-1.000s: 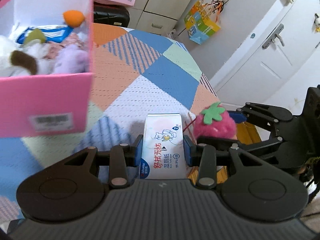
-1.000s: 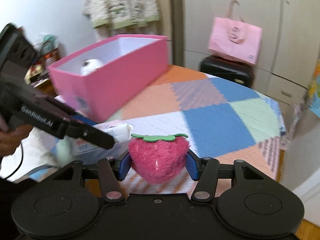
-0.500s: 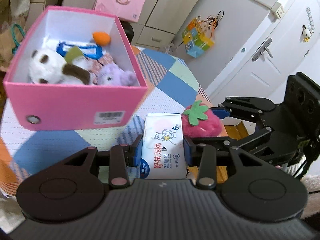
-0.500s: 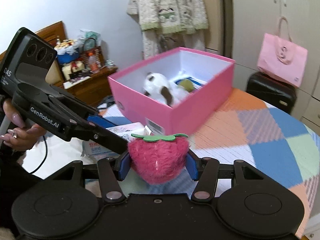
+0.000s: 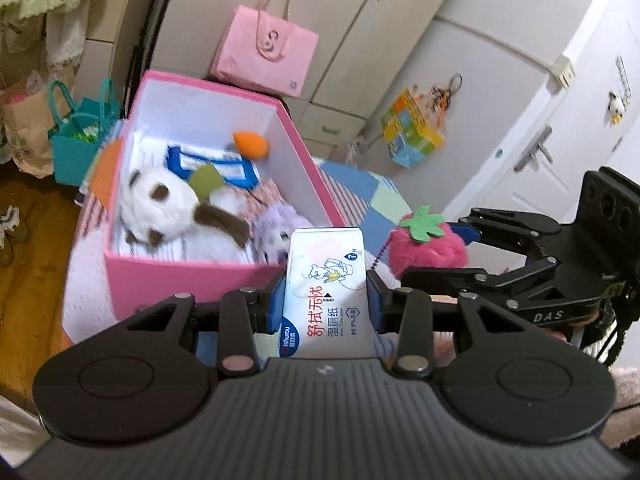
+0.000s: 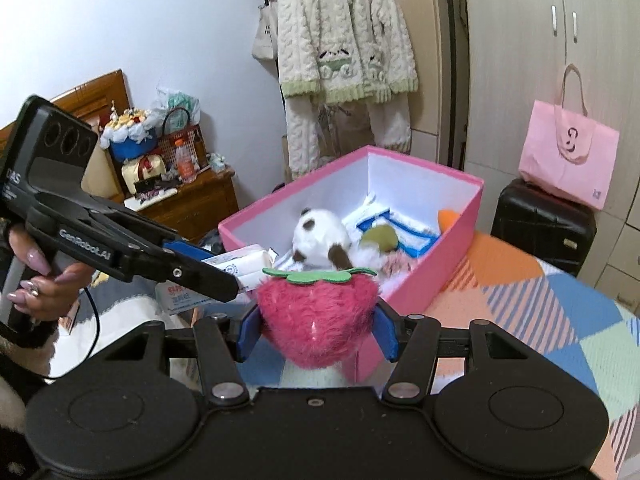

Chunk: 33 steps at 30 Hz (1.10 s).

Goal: Organize soft objects
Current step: 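Lift and carry the tissue box and strawberry plush over the pink box with both tools, then open both tools to drop the tissue box and strawberry plush into the box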

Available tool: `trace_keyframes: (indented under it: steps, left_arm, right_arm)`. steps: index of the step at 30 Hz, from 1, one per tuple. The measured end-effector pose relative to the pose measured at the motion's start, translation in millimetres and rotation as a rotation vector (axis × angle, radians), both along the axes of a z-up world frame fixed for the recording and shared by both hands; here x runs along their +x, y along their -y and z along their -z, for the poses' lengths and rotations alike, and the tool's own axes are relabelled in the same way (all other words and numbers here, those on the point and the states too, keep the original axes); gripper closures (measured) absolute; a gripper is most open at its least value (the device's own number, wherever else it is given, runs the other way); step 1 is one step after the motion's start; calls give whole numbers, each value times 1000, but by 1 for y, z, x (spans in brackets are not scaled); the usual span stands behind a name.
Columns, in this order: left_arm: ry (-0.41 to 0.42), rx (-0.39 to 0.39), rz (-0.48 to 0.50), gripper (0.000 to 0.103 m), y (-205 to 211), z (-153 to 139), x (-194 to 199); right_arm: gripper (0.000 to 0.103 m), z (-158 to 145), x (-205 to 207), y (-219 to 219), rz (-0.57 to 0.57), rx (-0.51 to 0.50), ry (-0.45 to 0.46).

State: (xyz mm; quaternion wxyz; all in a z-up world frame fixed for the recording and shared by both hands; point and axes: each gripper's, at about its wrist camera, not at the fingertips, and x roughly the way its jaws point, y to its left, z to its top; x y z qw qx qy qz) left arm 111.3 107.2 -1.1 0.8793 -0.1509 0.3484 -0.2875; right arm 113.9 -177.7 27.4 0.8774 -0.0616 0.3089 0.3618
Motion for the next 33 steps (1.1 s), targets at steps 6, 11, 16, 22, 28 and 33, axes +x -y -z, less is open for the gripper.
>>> trace_keyframes:
  steps: [6,11,16,22,28,33]
  left_arm:
    - [49,-13,-31,64,-9,-7,15]
    - [54,12,-61,64,-11,-3,33]
    - [83,80,-132,64,-8,2,58]
    - [111,159,-210,64,1,8,95]
    - [112,270,-226,64,17,12,128]
    - [93,318,-178,64,24,16,145]
  right_arm:
    - [40,-11,20,-15,-6,15,43]
    - [40,-11,36,-26,1,12,68]
    - [40,-5,56,-37,36,-26,97]
    - [41,2,84,-52,73,-120,171]
    - [41,19,117,-67,19,-194,148]
    - [41,35,136,-76,-19,-244,120]
